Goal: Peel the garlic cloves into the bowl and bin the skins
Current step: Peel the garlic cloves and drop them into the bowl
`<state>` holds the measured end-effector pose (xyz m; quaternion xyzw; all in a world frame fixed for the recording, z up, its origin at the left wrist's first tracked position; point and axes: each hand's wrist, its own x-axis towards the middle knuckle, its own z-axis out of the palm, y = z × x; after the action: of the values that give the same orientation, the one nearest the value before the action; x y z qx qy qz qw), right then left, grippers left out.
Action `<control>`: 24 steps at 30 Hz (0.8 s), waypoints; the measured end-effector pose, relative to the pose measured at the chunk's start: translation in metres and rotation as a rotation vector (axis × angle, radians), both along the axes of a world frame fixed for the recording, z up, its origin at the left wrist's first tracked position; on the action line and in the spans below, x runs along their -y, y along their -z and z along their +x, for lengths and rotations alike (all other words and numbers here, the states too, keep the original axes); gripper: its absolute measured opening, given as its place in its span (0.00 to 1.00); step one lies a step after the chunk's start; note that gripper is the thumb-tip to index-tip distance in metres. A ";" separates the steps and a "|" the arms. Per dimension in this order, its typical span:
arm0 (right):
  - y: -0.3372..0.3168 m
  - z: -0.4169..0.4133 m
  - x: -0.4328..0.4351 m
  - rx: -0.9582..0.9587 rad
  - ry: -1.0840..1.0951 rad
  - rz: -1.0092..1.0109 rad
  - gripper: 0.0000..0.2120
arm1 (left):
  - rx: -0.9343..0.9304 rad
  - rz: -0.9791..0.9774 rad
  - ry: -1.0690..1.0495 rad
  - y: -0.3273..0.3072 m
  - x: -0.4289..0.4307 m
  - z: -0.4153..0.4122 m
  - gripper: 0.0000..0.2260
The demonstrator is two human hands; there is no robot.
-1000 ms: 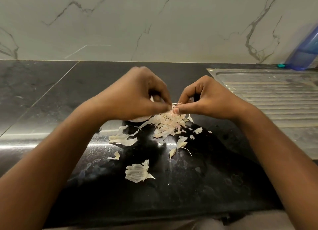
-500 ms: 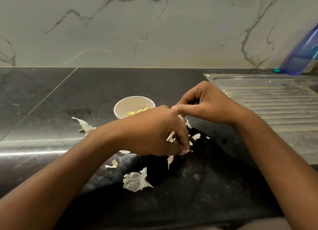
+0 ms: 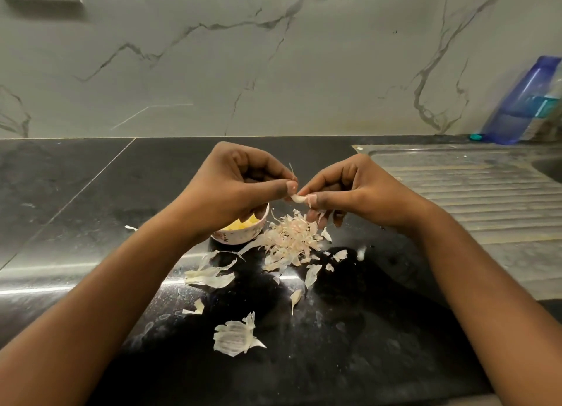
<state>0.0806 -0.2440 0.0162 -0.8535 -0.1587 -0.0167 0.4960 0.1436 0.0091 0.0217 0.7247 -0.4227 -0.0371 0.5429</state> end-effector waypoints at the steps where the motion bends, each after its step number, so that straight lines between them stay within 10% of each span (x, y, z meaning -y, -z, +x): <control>1: 0.000 0.000 0.000 -0.009 -0.016 0.015 0.07 | -0.017 -0.010 -0.023 0.000 0.001 0.001 0.05; 14: 0.003 0.003 -0.008 0.118 0.026 0.087 0.09 | -0.184 -0.047 -0.205 0.010 0.011 -0.003 0.04; 24: 0.003 0.005 -0.006 0.101 0.065 0.104 0.08 | 0.194 0.054 -0.214 0.013 0.012 -0.005 0.07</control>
<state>0.0860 -0.2380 0.0128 -0.8294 -0.1545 -0.0843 0.5303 0.1382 -0.0028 0.0083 0.7802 -0.3922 0.0797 0.4808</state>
